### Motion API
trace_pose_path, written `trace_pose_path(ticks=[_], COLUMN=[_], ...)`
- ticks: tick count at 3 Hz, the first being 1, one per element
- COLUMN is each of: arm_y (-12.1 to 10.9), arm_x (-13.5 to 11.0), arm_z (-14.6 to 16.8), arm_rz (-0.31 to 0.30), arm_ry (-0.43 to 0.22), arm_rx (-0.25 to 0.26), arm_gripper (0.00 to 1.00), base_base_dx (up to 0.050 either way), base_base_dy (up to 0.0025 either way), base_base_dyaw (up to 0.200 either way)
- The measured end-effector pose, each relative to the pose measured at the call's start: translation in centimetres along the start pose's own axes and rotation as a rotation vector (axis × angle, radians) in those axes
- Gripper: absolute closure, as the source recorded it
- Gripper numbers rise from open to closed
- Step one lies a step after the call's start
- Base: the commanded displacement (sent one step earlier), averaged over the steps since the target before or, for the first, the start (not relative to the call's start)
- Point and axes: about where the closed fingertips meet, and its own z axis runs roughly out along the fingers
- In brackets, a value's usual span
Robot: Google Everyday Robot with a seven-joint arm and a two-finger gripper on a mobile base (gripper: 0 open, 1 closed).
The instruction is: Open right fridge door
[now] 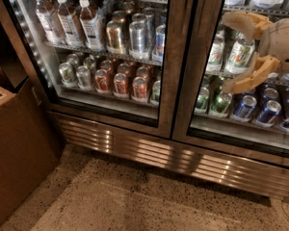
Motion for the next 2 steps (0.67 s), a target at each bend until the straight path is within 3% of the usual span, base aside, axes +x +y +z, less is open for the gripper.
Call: trace_pose_path(ticks=[1,2], arm_y=[0.0,-1.5], arm_x=[0.0,-0.2], arm_z=[0.0,0.3], arm_rz=[0.0,0.004], arm_ry=[0.0,0.017], arm_rx=[0.0,0.008], arm_gripper=[0.0,0.0], base_base_dx=[0.0,0.0], base_base_dy=[0.0,0.0], base_base_dyaw=[0.0,0.0])
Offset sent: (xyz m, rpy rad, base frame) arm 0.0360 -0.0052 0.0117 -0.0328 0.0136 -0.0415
